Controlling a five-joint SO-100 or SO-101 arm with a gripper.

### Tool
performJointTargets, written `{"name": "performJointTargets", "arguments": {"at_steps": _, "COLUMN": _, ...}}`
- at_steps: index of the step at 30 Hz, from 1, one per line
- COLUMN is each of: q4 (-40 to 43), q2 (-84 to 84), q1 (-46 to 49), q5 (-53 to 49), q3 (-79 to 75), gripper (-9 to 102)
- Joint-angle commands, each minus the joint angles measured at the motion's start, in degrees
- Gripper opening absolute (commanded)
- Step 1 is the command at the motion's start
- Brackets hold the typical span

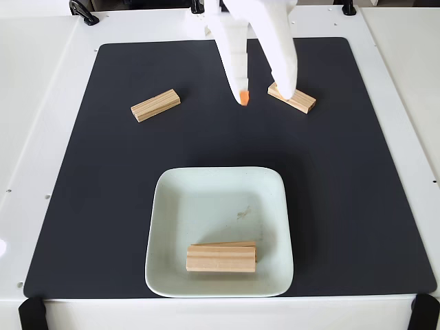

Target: Pick up the wooden block and place them on the plate.

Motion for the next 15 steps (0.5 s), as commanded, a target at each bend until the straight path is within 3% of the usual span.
{"name": "performJointTargets", "arguments": {"at_steps": 1, "q4": 0.2, "q2": 15.5, "q1": 0.6, "q5": -11.5, "q3": 18.9, "gripper": 31}}
{"name": "performJointTargets", "arguments": {"at_steps": 7, "q4": 0.2, "q2": 32.8, "q1": 1.2, "q5": -30.0, "q3": 44.4, "gripper": 18}}
{"name": "performJointTargets", "arguments": {"at_steps": 15, "q4": 0.4, "q2": 42.5, "q1": 1.2, "q5": -31.6, "q3": 52.3, "gripper": -1}}
